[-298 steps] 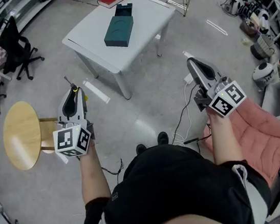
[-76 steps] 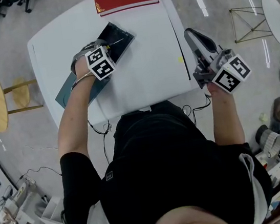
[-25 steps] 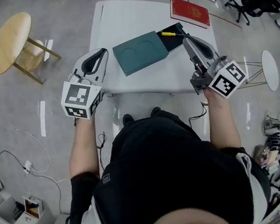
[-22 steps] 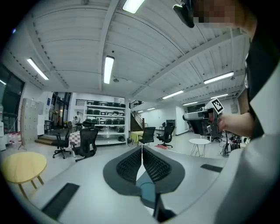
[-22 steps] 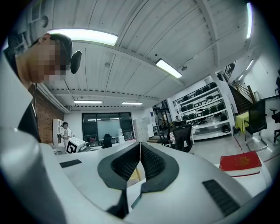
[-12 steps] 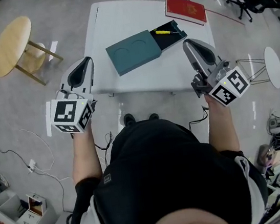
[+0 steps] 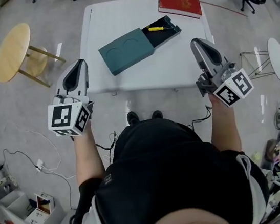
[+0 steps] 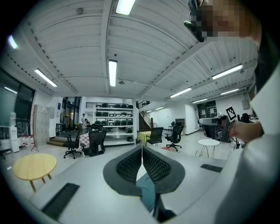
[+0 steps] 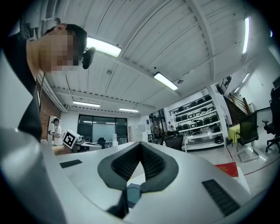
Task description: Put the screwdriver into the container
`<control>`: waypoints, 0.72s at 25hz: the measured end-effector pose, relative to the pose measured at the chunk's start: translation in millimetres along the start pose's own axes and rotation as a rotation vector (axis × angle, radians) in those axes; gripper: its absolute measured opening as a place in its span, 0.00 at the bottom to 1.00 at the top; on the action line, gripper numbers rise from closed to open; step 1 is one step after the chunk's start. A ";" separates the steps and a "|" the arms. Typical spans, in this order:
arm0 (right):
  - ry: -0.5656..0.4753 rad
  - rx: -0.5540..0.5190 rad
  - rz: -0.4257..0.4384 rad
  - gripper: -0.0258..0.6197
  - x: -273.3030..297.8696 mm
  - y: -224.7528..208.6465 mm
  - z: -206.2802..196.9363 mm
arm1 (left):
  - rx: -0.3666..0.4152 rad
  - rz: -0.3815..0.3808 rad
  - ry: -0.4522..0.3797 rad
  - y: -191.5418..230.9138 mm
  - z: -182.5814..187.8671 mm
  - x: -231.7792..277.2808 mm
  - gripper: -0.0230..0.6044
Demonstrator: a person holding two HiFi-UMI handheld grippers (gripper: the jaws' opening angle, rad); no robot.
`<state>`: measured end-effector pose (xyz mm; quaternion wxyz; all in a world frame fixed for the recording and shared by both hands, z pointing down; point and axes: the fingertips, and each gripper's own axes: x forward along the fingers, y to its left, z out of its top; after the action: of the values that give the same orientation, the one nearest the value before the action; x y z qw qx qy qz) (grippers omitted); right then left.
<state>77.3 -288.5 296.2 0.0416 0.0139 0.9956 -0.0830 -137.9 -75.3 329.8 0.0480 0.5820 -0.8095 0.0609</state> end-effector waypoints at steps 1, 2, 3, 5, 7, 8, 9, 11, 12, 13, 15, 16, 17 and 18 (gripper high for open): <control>0.000 -0.003 0.000 0.09 -1.5 -1.2 -0.9 | 0.001 -0.001 0.000 -2.4 -0.4 1.7 0.07; -0.001 -0.004 -0.001 0.09 -3.1 -2.6 -2.3 | 0.001 -0.004 0.000 -5.1 -1.4 3.3 0.07; -0.001 -0.005 -0.003 0.09 -4.9 -4.0 -3.4 | 0.000 -0.007 0.000 -7.9 -2.5 4.6 0.07; -0.005 -0.004 -0.006 0.09 -9.1 -6.3 -2.7 | 0.000 -0.011 0.000 -13.5 -2.6 5.9 0.07; -0.010 -0.004 -0.007 0.09 -13.2 -8.3 0.2 | 0.004 -0.014 0.001 -18.4 -0.8 6.2 0.07; -0.012 -0.005 -0.008 0.09 -14.9 -9.3 1.6 | 0.005 -0.014 0.001 -20.3 0.0 6.3 0.07; -0.013 -0.007 -0.008 0.09 -16.2 -10.2 2.6 | 0.005 -0.014 0.002 -21.7 0.5 6.2 0.07; -0.009 -0.011 -0.005 0.09 -18.3 -10.7 3.0 | 0.003 -0.012 0.005 -23.8 0.5 5.6 0.07; -0.005 -0.014 -0.002 0.09 -19.1 -10.4 2.4 | 0.000 -0.010 0.006 -24.8 0.2 5.1 0.07; -0.002 -0.015 0.001 0.09 -19.6 -10.3 1.7 | -0.002 -0.009 0.008 -25.6 -0.3 4.9 0.07; 0.000 -0.014 0.003 0.09 -19.2 -11.0 0.4 | -0.003 -0.008 0.011 -26.0 -1.3 5.2 0.07; 0.001 -0.012 0.003 0.09 -18.4 -11.6 -0.4 | -0.002 -0.008 0.013 -25.8 -1.8 5.4 0.07; 0.002 -0.010 0.003 0.09 -17.8 -11.9 -1.3 | -0.002 -0.008 0.014 -25.5 -2.1 5.4 0.07; 0.004 -0.009 0.004 0.09 -17.3 -11.8 -2.2 | -0.001 -0.008 0.014 -25.2 -2.3 5.2 0.07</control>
<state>94.0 -300.1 301.8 0.0401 0.0159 0.9960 -0.0786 -115.6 -87.8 333.9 0.0544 0.5846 -0.8069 0.0644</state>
